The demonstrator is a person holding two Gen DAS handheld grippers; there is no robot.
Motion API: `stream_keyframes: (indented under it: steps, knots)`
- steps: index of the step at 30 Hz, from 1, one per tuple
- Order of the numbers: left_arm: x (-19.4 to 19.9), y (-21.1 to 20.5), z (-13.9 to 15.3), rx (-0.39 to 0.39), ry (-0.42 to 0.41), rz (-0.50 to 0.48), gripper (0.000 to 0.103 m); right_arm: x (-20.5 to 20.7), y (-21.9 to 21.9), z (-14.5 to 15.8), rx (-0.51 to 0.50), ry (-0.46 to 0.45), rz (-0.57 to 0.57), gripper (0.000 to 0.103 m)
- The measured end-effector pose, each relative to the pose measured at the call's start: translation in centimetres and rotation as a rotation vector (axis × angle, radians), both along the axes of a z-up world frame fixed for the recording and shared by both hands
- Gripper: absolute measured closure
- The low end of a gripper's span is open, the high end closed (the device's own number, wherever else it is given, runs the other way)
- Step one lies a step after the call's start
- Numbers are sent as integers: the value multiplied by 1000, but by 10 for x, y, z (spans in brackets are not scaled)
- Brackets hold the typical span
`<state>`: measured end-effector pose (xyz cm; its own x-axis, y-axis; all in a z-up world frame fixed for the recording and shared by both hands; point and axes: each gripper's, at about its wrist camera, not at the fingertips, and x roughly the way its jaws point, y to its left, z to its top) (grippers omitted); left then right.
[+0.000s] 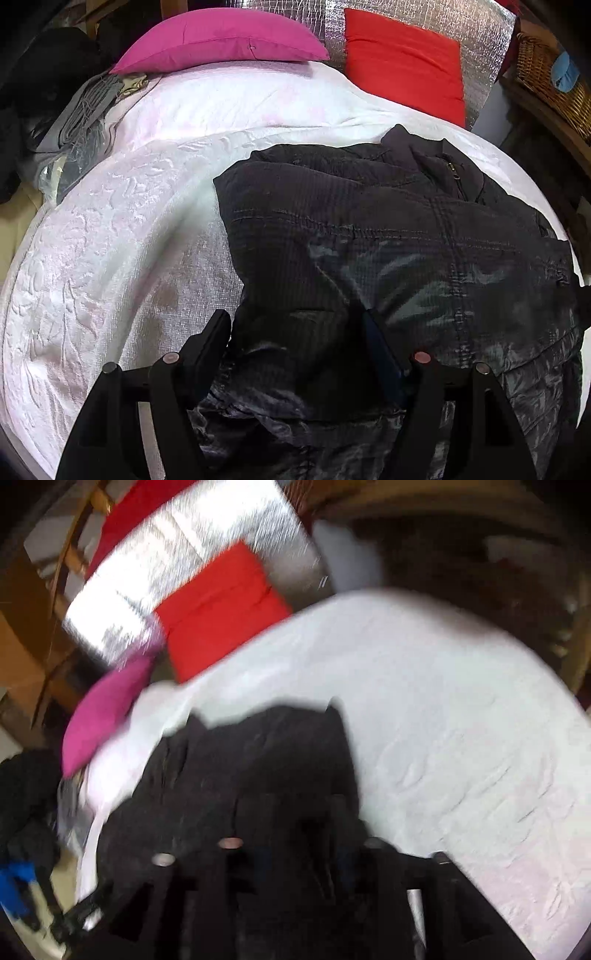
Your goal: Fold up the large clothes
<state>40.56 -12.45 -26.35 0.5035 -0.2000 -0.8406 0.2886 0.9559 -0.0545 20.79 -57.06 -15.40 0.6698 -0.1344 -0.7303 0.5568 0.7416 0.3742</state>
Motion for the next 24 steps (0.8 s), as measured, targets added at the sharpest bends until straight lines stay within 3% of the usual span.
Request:
stream_keyframes:
  steps: [1,4,6,7,10,16,24]
  knots:
    - [0,-1,0,6,-4,0,29,-4,2,8,-45,-37,-23,22]
    - [-1,-3,1,23,-17,1,29,-12,17,26,-117,-172,-12,22]
    - [-3,-5,1,35,-27,1,29,2,35,31,-177,-142,72,26]
    - [-3,-7,1,44,-33,0,29,10,45,28,-205,-128,115,35]
    - [-3,-9,0,55,-39,2,29,36,69,13,-250,-35,213,49]
    - [-5,-10,0,62,-45,1,27,67,69,-41,-201,160,237,49]
    - [-5,-5,0,66,-41,26,23,33,80,-5,-174,99,276,48]
